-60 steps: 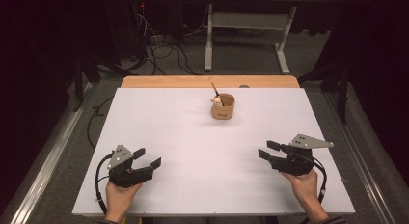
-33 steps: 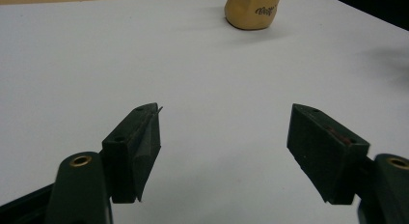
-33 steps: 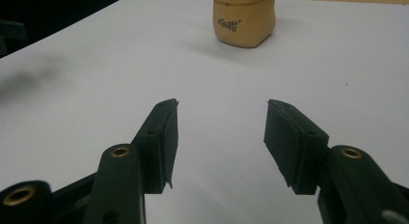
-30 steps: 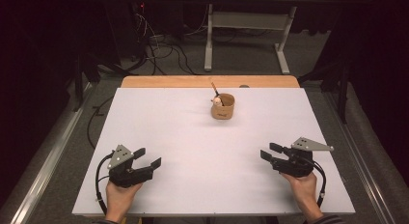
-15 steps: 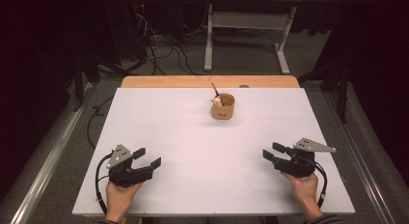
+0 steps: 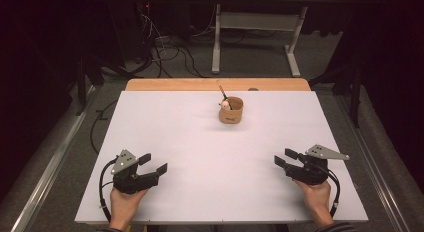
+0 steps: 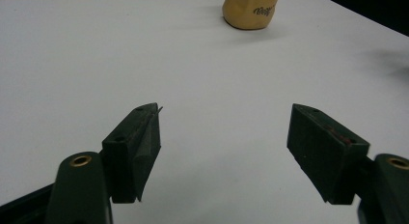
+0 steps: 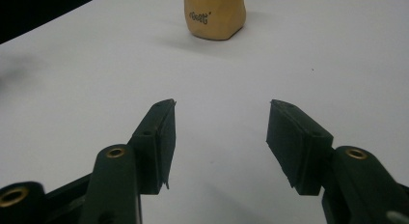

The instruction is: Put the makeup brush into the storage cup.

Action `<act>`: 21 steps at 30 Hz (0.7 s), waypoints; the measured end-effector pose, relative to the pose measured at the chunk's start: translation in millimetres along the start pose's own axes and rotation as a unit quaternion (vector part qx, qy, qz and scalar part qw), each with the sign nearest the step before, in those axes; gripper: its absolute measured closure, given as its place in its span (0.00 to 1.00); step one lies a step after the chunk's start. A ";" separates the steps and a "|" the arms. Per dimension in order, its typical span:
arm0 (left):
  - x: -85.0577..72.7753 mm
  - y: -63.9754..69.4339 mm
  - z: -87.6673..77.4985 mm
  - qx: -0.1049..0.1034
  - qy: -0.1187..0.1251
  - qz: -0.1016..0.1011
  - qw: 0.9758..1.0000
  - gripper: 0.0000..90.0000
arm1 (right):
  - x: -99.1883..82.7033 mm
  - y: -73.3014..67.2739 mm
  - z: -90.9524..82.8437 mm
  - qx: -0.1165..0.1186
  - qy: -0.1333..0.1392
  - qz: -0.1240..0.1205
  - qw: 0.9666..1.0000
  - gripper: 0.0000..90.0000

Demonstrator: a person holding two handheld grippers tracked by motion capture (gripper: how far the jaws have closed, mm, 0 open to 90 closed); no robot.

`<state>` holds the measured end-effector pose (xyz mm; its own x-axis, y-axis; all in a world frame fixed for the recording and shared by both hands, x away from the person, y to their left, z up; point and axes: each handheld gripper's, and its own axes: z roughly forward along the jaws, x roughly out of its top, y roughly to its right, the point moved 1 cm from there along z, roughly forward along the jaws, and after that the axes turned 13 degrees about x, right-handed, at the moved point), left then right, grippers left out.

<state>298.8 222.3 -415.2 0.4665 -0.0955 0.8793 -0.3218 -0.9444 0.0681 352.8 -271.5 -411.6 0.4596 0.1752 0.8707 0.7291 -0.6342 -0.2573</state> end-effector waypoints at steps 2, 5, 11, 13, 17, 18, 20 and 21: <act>-0.1 -0.3 0.1 0.000 0.000 0.000 1.000 0.31 | -0.7 -0.1 -1.4 -0.001 0.004 0.002 1.000 0.51; -0.2 -0.9 0.2 -0.001 -0.001 -0.002 1.000 0.31 | -1.6 -0.2 -2.9 -0.006 0.004 -0.001 1.000 0.50; -0.3 -2.3 1.0 -0.001 -0.002 -0.005 1.000 0.31 | -3.5 -0.8 -4.7 -0.009 0.005 -0.001 1.000 0.49; -0.3 -3.2 1.1 -0.001 -0.002 -0.008 1.000 0.31 | -3.8 -0.9 -4.8 -0.013 0.003 -0.006 1.000 0.49; -0.5 -4.3 1.3 -0.001 -0.003 -0.010 1.000 0.31 | -4.7 -1.9 -6.1 -0.015 0.004 -0.008 1.000 0.48; -0.5 -4.2 1.3 -0.002 -0.003 -0.010 1.000 0.31 | -4.8 -2.1 -6.4 -0.015 0.004 -0.008 1.000 0.48; -0.7 -3.8 1.6 -0.002 -0.004 -0.009 1.000 0.31 | -5.3 -2.2 -6.7 -0.015 0.004 -0.007 1.000 0.48; -0.7 -3.7 1.7 -0.002 -0.004 -0.009 1.000 0.31 | -5.5 -2.0 -6.8 -0.015 0.005 -0.006 1.000 0.47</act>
<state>301.1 225.3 -416.8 0.4789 -0.0813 0.8741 -0.3169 -0.9446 0.0857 345.3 -276.3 -413.1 0.4459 0.1760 0.8776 0.7191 -0.6543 -0.2341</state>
